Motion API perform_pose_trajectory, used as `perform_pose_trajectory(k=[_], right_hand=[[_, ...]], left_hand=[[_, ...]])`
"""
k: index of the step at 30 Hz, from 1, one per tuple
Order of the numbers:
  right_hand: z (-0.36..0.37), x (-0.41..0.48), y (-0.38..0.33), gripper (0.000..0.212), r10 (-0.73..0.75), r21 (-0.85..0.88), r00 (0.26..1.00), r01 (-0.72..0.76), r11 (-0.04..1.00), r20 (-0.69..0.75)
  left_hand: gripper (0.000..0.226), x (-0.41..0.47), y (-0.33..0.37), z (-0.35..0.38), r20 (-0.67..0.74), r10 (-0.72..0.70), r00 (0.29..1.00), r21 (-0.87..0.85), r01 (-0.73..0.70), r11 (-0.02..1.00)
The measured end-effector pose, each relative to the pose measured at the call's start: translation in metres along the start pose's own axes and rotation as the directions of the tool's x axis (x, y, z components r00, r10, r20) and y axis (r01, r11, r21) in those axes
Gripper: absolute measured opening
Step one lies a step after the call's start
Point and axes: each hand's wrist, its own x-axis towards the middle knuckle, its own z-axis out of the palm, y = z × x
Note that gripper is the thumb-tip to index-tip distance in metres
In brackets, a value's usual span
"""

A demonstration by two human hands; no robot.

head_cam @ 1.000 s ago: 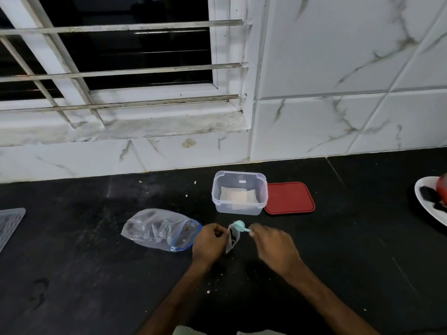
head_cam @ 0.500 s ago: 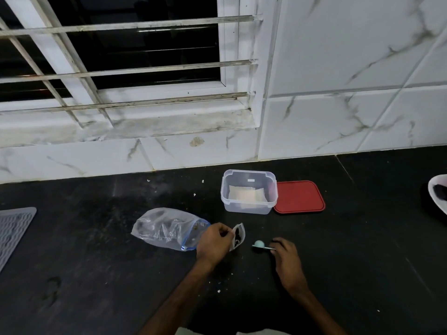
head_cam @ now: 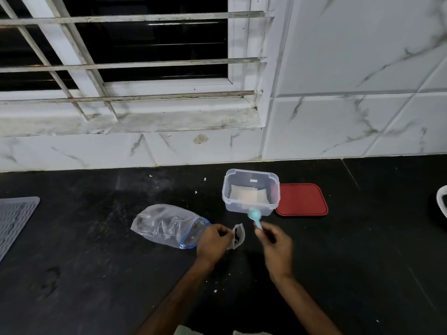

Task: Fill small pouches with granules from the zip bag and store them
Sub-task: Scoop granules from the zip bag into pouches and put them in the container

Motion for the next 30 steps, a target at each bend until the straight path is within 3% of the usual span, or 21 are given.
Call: perform_pose_trajectory(k=[6, 12, 19, 25, 30], right_hand=[[0.025, 0.000, -0.022, 0.027, -0.081, -0.006, 0.995, 0.081, 0.997, 0.056], [0.021, 0.001, -0.031, 0.023, -0.072, -0.037, 0.983, 0.079, 0.996, 0.167], [0.009, 0.012, -0.042, 0.013, -0.039, -0.052, 0.960, 0.055, 0.997, 0.277], [-0.003, 0.025, -0.044, 0.019, 0.032, 0.050, 0.970, -0.045, 0.998, 0.240], [-0.013, 0.027, -0.040, 0.020, 0.055, -0.050, 0.885, -0.036, 0.998, 0.461]], left_hand=[[0.005, -0.001, 0.008, 0.009, -0.022, -0.024, 0.999, -0.076, 0.022, 0.997], [0.007, 0.002, 0.011, 0.007, 0.018, -0.018, 1.000, -0.135, 0.020, 0.991], [0.006, 0.006, 0.009, 0.001, 0.039, 0.017, 0.999, -0.078, -0.013, 0.997], [0.004, 0.003, 0.015, -0.001, 0.033, 0.089, 0.995, 0.008, -0.089, 0.996], [0.006, -0.002, 0.024, -0.006, 0.003, 0.218, 0.976, 0.066, -0.217, 0.974]])
